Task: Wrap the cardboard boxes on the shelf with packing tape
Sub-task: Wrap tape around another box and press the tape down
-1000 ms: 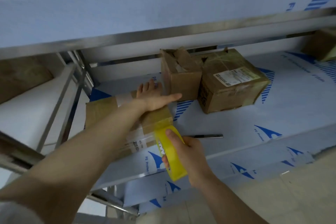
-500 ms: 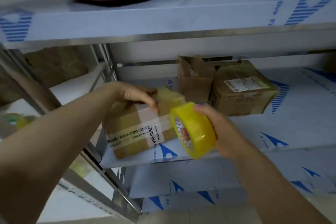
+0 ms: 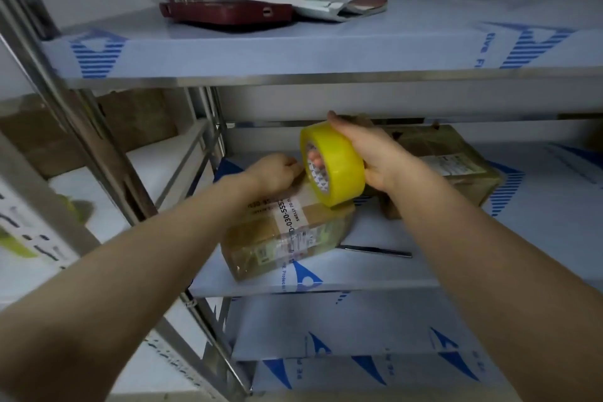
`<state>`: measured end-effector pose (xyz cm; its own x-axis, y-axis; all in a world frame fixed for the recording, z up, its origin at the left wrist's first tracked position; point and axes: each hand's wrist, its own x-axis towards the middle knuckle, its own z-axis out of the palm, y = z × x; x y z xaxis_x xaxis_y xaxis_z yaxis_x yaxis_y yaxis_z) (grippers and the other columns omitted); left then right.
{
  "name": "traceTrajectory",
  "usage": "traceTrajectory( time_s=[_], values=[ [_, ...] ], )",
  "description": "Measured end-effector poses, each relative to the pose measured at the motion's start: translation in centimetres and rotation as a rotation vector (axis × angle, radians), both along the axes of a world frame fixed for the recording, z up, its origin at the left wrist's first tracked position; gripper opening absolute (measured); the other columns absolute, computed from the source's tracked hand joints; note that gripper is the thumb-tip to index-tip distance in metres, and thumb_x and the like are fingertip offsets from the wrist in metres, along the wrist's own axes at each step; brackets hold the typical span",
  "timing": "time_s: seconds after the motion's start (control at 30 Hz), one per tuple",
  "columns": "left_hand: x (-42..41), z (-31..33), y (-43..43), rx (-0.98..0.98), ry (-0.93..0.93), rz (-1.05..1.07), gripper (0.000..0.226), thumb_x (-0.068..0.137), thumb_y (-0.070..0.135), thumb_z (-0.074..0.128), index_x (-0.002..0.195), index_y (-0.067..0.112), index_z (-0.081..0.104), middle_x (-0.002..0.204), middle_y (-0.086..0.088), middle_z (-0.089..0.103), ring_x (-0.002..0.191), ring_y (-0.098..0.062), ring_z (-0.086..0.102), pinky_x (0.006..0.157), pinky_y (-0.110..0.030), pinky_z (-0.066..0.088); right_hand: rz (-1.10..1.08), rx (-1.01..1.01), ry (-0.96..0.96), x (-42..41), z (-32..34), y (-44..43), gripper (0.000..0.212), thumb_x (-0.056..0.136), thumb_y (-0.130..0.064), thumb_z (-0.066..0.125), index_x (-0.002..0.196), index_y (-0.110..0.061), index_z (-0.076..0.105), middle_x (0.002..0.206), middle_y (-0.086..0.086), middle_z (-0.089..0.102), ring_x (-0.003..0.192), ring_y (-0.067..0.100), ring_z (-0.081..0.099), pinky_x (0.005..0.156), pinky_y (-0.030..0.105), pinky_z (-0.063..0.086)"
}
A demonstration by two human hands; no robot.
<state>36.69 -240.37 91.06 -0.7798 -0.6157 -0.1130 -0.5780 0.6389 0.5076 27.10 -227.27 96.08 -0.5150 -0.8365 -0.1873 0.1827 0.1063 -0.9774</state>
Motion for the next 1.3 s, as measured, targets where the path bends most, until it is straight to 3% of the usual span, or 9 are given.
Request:
traceTrajectory(
  time_s=[0.2, 0.3, 0.57, 0.87, 0.97, 1.03, 1.1, 1.2, 1.3],
  values=[
    [-1.6, -4.1, -0.7, -0.335, -0.032, 0.08, 0.037, 0.101, 0.03, 0.028, 0.126, 0.014, 0.05, 0.129, -0.017, 0.054, 0.116, -0.034, 0.052, 0.094, -0.038, 0.037, -0.15, -0.018, 0.106, -0.6, -2.7, -1.3, 0.032, 0.082, -0.033, 0.071, 0.108, -0.016, 0.066, 0.106, 0.008, 0.07, 0.09, 0.021, 0.069, 0.082, 0.035, 0.057],
    [-2.1, -4.4, -0.7, -0.37, -0.088, 0.072, 0.037, 0.101, 0.031, 0.027, 0.125, 0.011, 0.048, 0.132, -0.017, 0.052, 0.118, -0.035, 0.05, 0.096, -0.04, 0.035, -0.166, -0.037, 0.163, -0.2, -2.7, -1.5, 0.009, 0.086, -0.029, 0.07, 0.083, -0.022, 0.064, 0.094, 0.002, 0.07, 0.084, 0.017, 0.067, 0.086, 0.035, 0.055],
    [-2.5, -4.8, -1.3, -0.356, -0.091, 0.081, 0.039, 0.102, 0.032, 0.024, 0.13, 0.015, 0.046, 0.134, -0.015, 0.051, 0.121, -0.032, 0.048, 0.099, -0.041, 0.031, -0.215, 0.08, 0.243, 2.3, -0.5, 3.5, 0.041, 0.08, -0.036, 0.073, 0.082, 0.004, 0.068, 0.067, 0.01, 0.064, 0.053, 0.013, 0.059, 0.05, 0.019, 0.047],
    [-2.6, -4.2, -1.1, -0.238, -0.084, 0.094, 0.045, 0.104, 0.033, 0.021, 0.146, 0.023, 0.033, 0.146, -0.009, 0.042, 0.132, -0.027, 0.039, 0.107, -0.04, 0.025, -0.239, 0.141, 0.225, 4.5, -7.1, 8.4, 0.039, 0.083, -0.041, 0.066, 0.085, -0.002, 0.07, 0.085, 0.02, 0.069, 0.072, 0.023, 0.062, 0.067, 0.032, 0.049],
    [-3.0, -3.8, -1.9, -0.068, -0.071, 0.161, 0.041, 0.102, 0.034, 0.024, 0.119, 0.016, 0.056, 0.128, -0.013, 0.055, 0.118, -0.03, 0.05, 0.107, -0.042, 0.029, -0.301, 0.108, 0.135, 4.4, -9.1, 8.2, 0.035, 0.084, -0.032, 0.068, 0.08, 0.002, 0.068, 0.07, 0.015, 0.069, 0.063, 0.018, 0.062, 0.061, 0.027, 0.05],
    [-4.1, -3.1, -2.2, 0.024, -0.039, 0.227, 0.043, 0.099, 0.042, 0.024, 0.086, 0.015, 0.054, 0.097, -0.013, 0.061, 0.097, -0.03, 0.057, 0.105, -0.049, 0.035, -0.312, 0.092, 0.085, 4.4, -9.9, 8.1, 0.025, 0.084, -0.027, 0.068, 0.074, -0.004, 0.068, 0.057, 0.002, 0.067, 0.054, 0.008, 0.062, 0.053, 0.021, 0.049],
    [-5.8, -2.3, -2.1, -0.029, -0.03, 0.223, 0.048, 0.099, 0.044, 0.023, 0.079, 0.013, 0.053, 0.086, -0.012, 0.059, 0.08, -0.024, 0.053, 0.1, -0.046, 0.039, -0.31, 0.08, 0.056, 4.4, -10.5, 8.0, 0.025, 0.084, -0.025, 0.069, 0.077, -0.002, 0.068, 0.06, 0.003, 0.067, 0.055, 0.01, 0.063, 0.056, 0.023, 0.05],
    [-8.3, -1.6, -1.3, -0.06, -0.037, 0.15, 0.062, 0.101, 0.051, 0.018, 0.102, 0.005, 0.06, 0.11, -0.016, 0.061, 0.088, -0.025, 0.053, 0.081, -0.034, 0.038, -0.323, 0.064, 0.054, 4.4, -11.4, 7.7, 0.042, 0.076, -0.036, 0.077, 0.078, 0.005, 0.065, 0.068, 0.019, 0.066, 0.06, 0.019, 0.061, 0.059, 0.03, 0.05],
    [-9.7, -3.1, -1.4, -0.077, -0.115, 0.101, 0.067, 0.099, 0.056, 0.016, 0.114, 0.006, 0.059, 0.124, -0.016, 0.058, 0.107, -0.03, 0.055, 0.083, -0.033, 0.035, -0.33, 0.065, 0.116, 4.4, -11.9, 7.4, 0.086, 0.055, -0.065, 0.072, 0.083, 0.014, 0.055, 0.07, 0.03, 0.056, 0.061, 0.025, 0.055, 0.057, 0.039, 0.047]
  ],
)
